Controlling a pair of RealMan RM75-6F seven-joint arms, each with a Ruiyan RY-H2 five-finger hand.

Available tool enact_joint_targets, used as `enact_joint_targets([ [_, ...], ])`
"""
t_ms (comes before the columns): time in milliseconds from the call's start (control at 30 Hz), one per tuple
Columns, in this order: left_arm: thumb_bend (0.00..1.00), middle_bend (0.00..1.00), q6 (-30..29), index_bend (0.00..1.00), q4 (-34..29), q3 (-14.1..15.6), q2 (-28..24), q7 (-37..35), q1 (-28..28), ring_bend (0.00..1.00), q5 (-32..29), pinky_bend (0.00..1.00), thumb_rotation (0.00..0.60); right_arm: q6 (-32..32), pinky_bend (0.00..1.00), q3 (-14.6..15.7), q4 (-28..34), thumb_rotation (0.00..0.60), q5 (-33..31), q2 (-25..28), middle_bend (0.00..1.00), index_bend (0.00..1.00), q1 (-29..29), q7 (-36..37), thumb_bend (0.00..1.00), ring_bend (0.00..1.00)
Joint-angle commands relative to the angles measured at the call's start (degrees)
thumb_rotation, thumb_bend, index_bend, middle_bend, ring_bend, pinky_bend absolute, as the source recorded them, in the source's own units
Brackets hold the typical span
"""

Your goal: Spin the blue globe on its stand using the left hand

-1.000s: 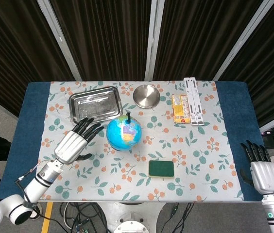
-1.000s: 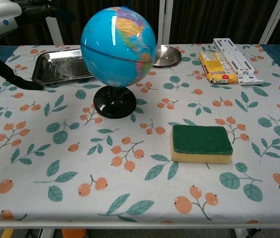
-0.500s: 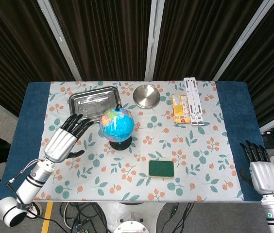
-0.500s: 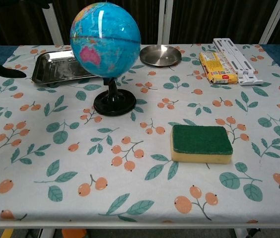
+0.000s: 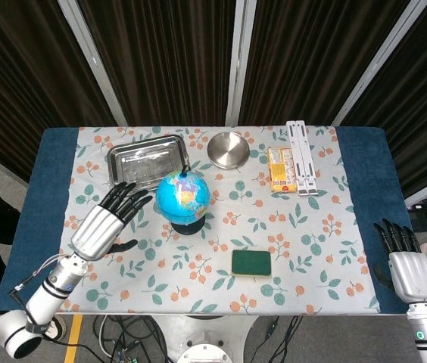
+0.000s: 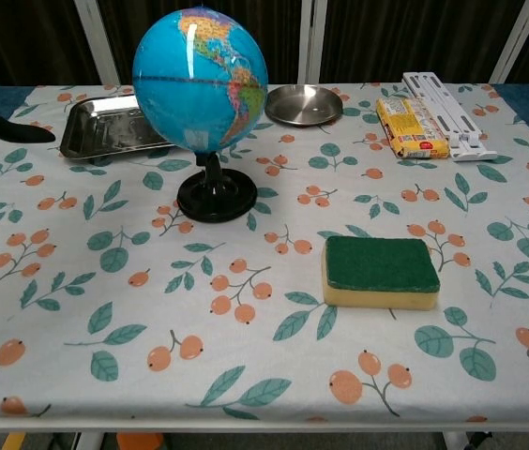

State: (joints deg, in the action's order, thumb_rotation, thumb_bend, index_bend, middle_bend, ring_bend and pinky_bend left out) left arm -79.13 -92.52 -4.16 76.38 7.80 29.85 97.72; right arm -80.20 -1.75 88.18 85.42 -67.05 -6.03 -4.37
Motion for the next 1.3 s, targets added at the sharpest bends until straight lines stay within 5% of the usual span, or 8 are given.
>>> enact_joint_targets([
  [33, 0.02, 0.11, 0.37, 0.09, -0.53, 0.17, 0.35, -0.12, 0.69, 0.01, 1.18, 0.09, 0.600, 0.07, 0.00, 0.02, -0.02, 0.600, -0.02, -0.05, 0.00, 0.00, -0.02, -0.03, 0.29, 0.00],
  [667, 0.02, 0.11, 7.53, 0.09, -0.61, -0.99, 5.73, 2.18, 5.87, 0.01, 0.88, 0.09, 0.600, 0.29, 0.00, 0.02, -0.96, 0.600, -0.22, -0.25, 0.00, 0.00, 0.00, 1.22, 0.29, 0.00],
  [1300, 0.02, 0.11, 6.46, 0.09, 2.28, -0.01, 4.96, 1.46, 4.16, 0.01, -1.90, 0.09, 0.600, 0.10, 0.00, -0.04, -0.66, 0.600, -0.18, -0.09, 0.00, 0.00, 0.03, 0.91, 0.29, 0.00],
])
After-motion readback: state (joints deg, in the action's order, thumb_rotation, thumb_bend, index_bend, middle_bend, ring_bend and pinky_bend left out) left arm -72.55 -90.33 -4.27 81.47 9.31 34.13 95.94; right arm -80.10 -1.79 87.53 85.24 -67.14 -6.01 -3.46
